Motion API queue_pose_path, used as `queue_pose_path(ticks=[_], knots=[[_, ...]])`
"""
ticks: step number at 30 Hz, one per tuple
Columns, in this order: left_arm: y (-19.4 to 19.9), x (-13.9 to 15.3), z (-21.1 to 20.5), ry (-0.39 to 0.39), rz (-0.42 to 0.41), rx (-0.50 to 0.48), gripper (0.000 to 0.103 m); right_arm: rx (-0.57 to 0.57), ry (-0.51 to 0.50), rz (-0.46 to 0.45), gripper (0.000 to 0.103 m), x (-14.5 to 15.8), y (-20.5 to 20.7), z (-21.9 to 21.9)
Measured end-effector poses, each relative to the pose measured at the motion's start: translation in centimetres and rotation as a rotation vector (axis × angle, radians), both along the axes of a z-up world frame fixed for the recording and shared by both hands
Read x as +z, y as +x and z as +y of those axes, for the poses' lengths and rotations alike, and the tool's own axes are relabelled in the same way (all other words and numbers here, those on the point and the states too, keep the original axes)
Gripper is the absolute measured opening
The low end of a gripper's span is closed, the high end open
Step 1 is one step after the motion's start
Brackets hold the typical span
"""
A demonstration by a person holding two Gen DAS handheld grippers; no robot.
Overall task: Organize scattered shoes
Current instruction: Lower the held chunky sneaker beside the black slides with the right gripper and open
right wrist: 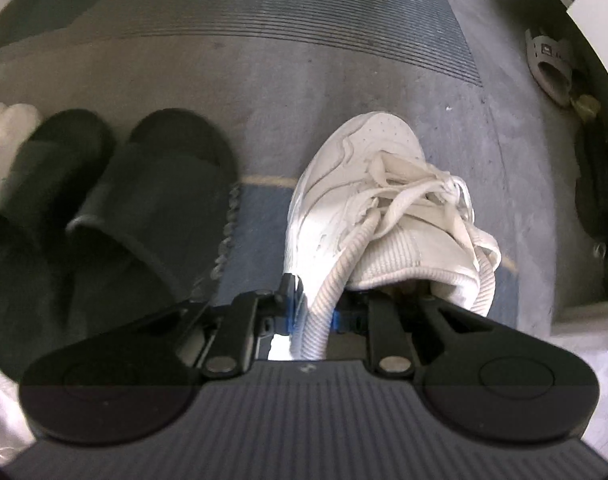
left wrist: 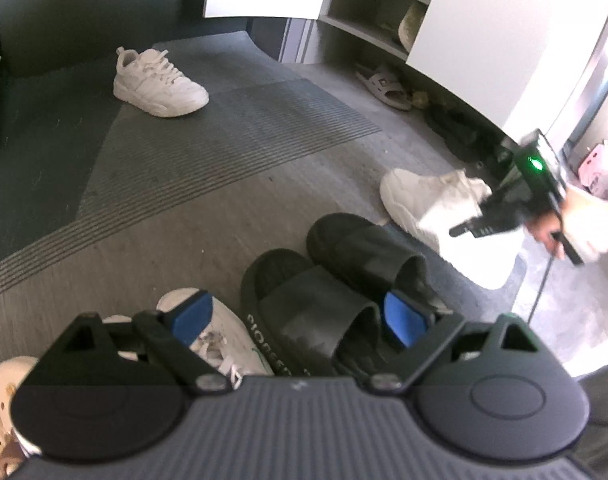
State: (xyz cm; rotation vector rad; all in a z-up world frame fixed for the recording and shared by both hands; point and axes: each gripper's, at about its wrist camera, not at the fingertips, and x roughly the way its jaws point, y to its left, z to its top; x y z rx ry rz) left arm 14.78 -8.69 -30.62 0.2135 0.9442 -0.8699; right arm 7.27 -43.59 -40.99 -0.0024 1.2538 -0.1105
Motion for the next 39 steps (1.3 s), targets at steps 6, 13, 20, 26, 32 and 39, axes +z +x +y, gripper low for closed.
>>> queue_pose_path(ticks=[6, 13, 20, 26, 32, 39], knots=[[-0.1, -0.3, -0.4, 0.013, 0.031, 0.02, 0.095, -0.042, -0.039, -0.004, 0.019, -1.9, -2.1, 2.5], [0.3, -1.0, -1.0, 0.05, 0.054, 0.067, 0.095, -0.042, -0.006, -0.045, 0.019, -1.9, -4.1, 3.8], [0.9, -2.3, -1.3, 0.116, 0.08, 0.136, 0.095, -0.084, 0.022, -0.11, 0.021, -1.8, -5.3, 3.4], [1.2, -2.2, -0.2, 0.104, 0.092, 0.169, 0.095, -0.16, 0.055, -0.187, 0.048, 0.5, -8.0, 3.5], [1.4, -1.7, 0.6, 0.086, 0.073, 0.199, 0.095, -0.276, 0.066, -0.358, 0.067, 4.1, -12.2, 4.6], [1.4, -1.9, 1.9, 0.098, 0.068, 0.254, 0.095, -0.327, 0.141, -0.505, 0.07, 6.6, -13.5, 5.7]])
